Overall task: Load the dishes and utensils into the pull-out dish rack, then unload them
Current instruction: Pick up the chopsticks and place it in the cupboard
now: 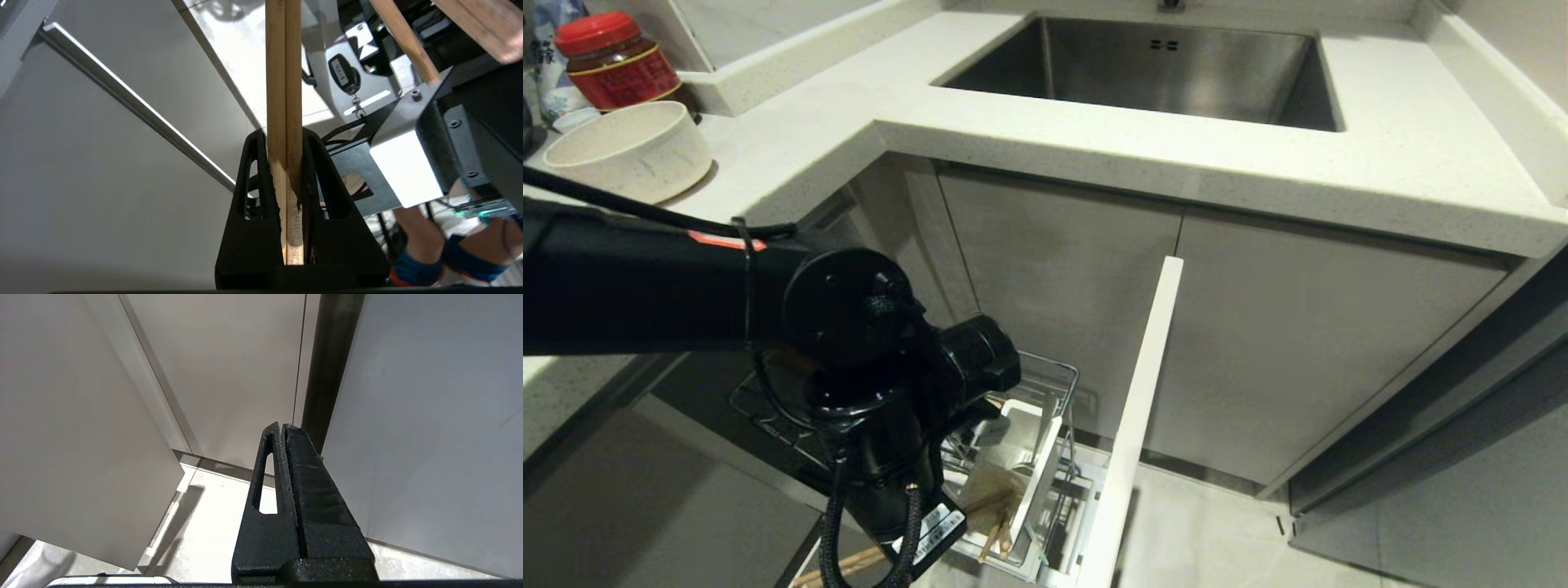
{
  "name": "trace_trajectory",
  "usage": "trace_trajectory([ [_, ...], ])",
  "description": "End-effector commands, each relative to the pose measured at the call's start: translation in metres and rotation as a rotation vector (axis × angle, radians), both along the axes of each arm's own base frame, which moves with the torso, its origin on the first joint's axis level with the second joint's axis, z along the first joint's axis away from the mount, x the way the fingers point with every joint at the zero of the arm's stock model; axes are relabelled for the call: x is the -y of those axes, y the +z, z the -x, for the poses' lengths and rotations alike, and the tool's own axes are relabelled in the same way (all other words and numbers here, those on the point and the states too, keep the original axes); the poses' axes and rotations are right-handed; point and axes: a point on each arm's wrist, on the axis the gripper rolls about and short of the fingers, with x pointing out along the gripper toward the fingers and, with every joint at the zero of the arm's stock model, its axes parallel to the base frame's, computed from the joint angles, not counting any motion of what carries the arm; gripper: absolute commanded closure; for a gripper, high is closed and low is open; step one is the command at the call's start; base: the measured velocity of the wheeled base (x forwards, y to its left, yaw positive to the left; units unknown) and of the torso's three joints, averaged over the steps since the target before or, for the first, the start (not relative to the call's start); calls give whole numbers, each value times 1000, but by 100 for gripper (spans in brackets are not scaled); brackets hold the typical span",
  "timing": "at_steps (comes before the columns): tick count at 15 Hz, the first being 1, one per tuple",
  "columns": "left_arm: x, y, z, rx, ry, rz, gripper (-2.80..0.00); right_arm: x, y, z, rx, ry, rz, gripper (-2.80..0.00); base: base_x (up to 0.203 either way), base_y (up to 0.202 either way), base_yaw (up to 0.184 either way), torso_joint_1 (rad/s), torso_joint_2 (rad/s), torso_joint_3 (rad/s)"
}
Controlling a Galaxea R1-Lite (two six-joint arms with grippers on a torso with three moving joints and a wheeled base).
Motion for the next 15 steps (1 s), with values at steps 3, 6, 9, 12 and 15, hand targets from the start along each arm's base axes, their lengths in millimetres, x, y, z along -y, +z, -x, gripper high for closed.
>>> trace_trajectory([
  [3,7,-17,-14,-24,7,-17,0,0,-7,-2,-26,0,0,0,0,0,0,0,0,0],
  [6,11,-23,-19,-29,10,-12,0,0,-7,-2,-26,-1,0,0,0,0,0,0,0,0],
  [9,14,-27,-22,-41,11,9,0,0,-7,-2,-26,0,0,0,0,0,0,0,0,0],
  [12,17,-33,-26,-44,11,11,0,0,-7,-2,-26,0,0,0,0,0,0,0,0,0],
  [15,20,-40,-30,-58,13,1,0,0,-7,-2,-26,0,0,0,0,0,0,0,0,0],
])
